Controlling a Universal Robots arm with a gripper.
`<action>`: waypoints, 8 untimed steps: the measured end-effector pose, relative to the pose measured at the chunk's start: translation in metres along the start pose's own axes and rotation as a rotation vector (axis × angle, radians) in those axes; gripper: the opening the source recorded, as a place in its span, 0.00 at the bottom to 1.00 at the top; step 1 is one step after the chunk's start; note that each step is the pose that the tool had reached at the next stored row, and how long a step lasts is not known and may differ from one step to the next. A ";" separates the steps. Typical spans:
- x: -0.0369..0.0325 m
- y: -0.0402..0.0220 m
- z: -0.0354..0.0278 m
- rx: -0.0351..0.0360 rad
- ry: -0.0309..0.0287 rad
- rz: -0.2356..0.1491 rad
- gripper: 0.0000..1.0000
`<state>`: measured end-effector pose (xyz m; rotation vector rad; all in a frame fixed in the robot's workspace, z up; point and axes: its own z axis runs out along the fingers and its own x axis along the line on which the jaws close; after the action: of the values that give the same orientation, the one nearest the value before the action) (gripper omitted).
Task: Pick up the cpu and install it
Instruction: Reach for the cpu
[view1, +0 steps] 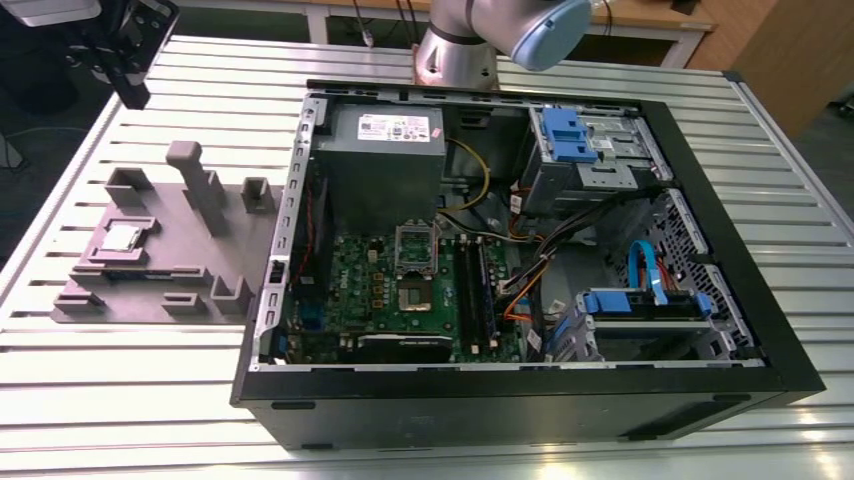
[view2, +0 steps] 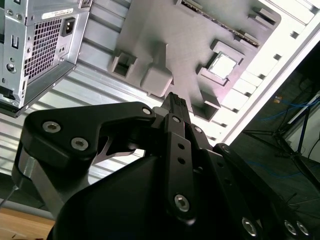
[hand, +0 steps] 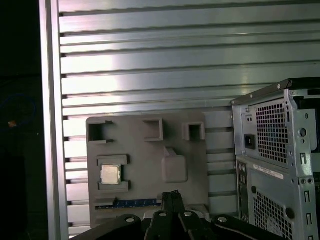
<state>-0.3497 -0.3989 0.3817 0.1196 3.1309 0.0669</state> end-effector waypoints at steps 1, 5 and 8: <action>0.0003 0.0000 0.0000 0.0000 0.0000 0.000 0.11; 0.0017 -0.0001 0.0000 0.0000 -0.0001 0.000 0.11; 0.0025 -0.0002 0.0000 0.0000 0.0000 0.000 0.11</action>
<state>-0.3523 -0.3989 0.3817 0.1196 3.1309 0.0669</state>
